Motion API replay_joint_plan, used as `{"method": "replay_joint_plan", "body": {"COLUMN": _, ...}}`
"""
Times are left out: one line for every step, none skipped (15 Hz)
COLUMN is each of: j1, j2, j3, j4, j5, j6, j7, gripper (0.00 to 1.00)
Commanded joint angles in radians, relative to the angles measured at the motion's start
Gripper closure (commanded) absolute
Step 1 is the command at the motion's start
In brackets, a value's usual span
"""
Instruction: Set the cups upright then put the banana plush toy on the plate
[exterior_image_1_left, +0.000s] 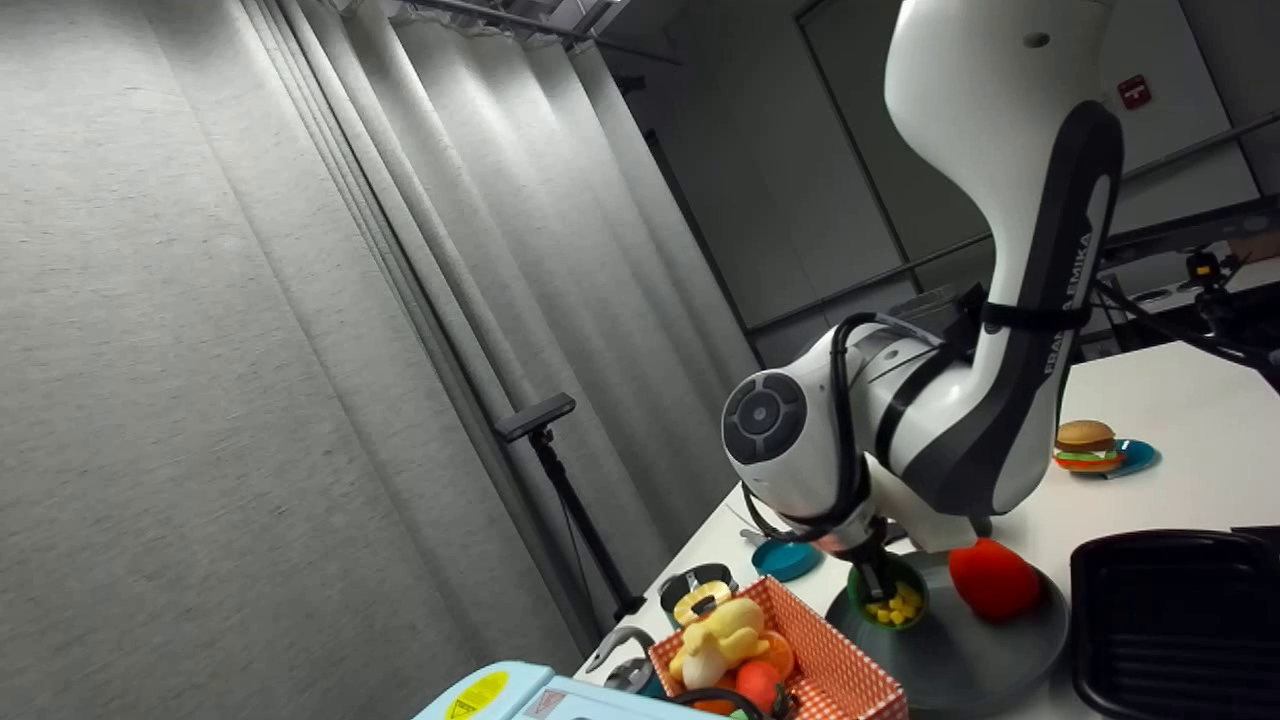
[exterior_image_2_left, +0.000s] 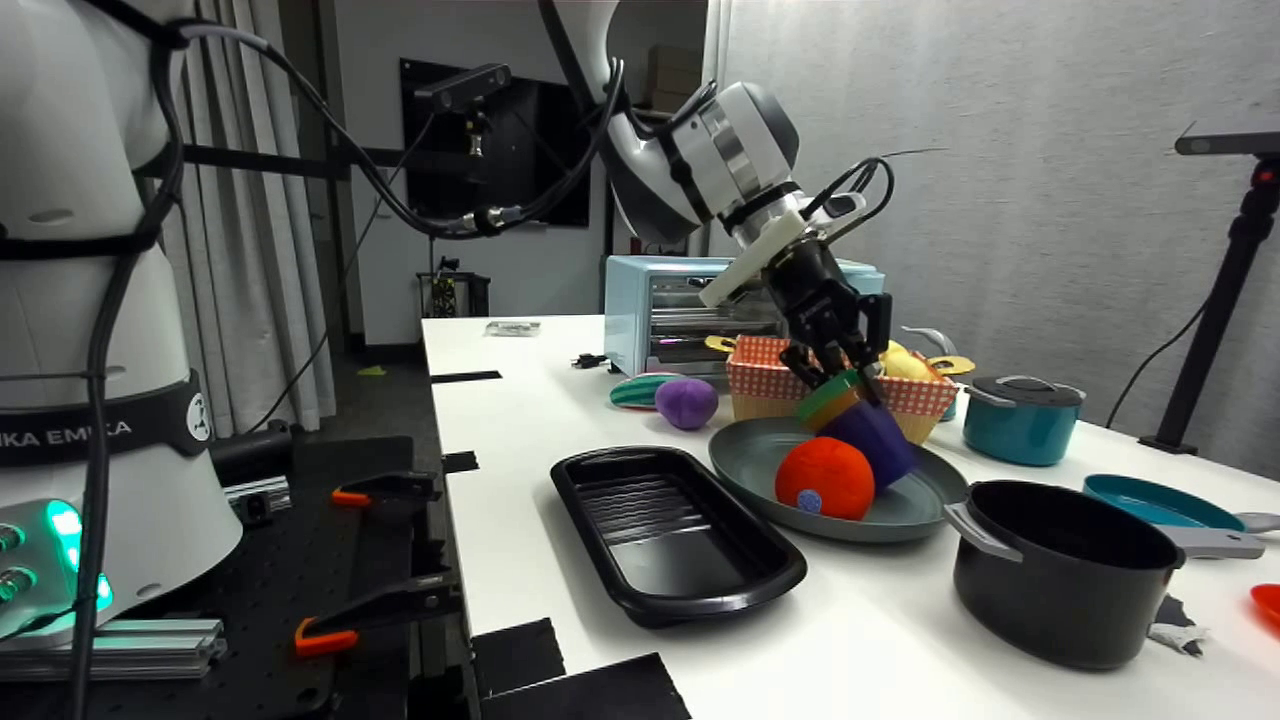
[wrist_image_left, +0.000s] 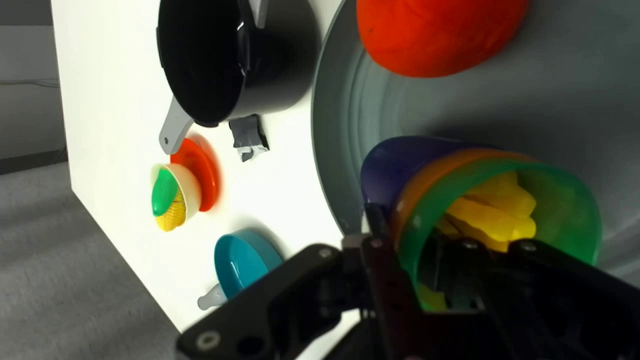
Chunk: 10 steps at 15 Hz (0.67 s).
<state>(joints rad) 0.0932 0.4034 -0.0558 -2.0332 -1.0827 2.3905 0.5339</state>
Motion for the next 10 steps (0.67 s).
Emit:
{"method": "replay_joint_plan", "body": {"j1": -0.007, "j2": -0.038, "j3": 0.008, "j4": -0.006, "j5": 0.044, "j6": -0.009, "j7": 0.051, "gripper": 0.97}}
{"method": "replay_joint_plan", "body": {"j1": -0.011, "j2": -0.047, "j3": 0.009, "j4": -0.009, "j5": 0.066, "j6": -0.007, "j7": 0.063, "gripper": 0.97}}
{"method": "replay_joint_plan", "body": {"j1": -0.015, "j2": -0.054, "j3": 0.008, "j4": -0.01, "j5": 0.09, "j6": -0.006, "j7": 0.072, "gripper": 0.97}}
{"method": "replay_joint_plan", "body": {"j1": -0.021, "j2": -0.065, "j3": 0.009, "j4": -0.012, "j5": 0.127, "j6": -0.003, "j7": 0.076, "gripper": 0.97}}
{"method": "replay_joint_plan", "body": {"j1": -0.025, "j2": -0.074, "j3": 0.008, "j4": -0.013, "j5": 0.159, "j6": 0.001, "j7": 0.082, "gripper": 0.97}}
{"method": "replay_joint_plan", "body": {"j1": -0.029, "j2": -0.087, "j3": 0.005, "j4": -0.015, "j5": 0.193, "j6": 0.006, "j7": 0.09, "gripper": 0.97}}
{"method": "replay_joint_plan", "body": {"j1": -0.031, "j2": -0.096, "j3": 0.001, "j4": -0.015, "j5": 0.219, "j6": 0.011, "j7": 0.102, "gripper": 0.97}}
{"method": "replay_joint_plan", "body": {"j1": -0.038, "j2": -0.105, "j3": 0.0, "j4": -0.016, "j5": 0.262, "j6": 0.018, "j7": 0.106, "gripper": 0.97}}
{"method": "replay_joint_plan", "body": {"j1": -0.042, "j2": -0.111, "j3": -0.003, "j4": -0.014, "j5": 0.299, "j6": 0.025, "j7": 0.112, "gripper": 0.97}}
{"method": "replay_joint_plan", "body": {"j1": -0.044, "j2": -0.115, "j3": -0.007, "j4": -0.013, "j5": 0.334, "j6": 0.033, "j7": 0.125, "gripper": 0.97}}
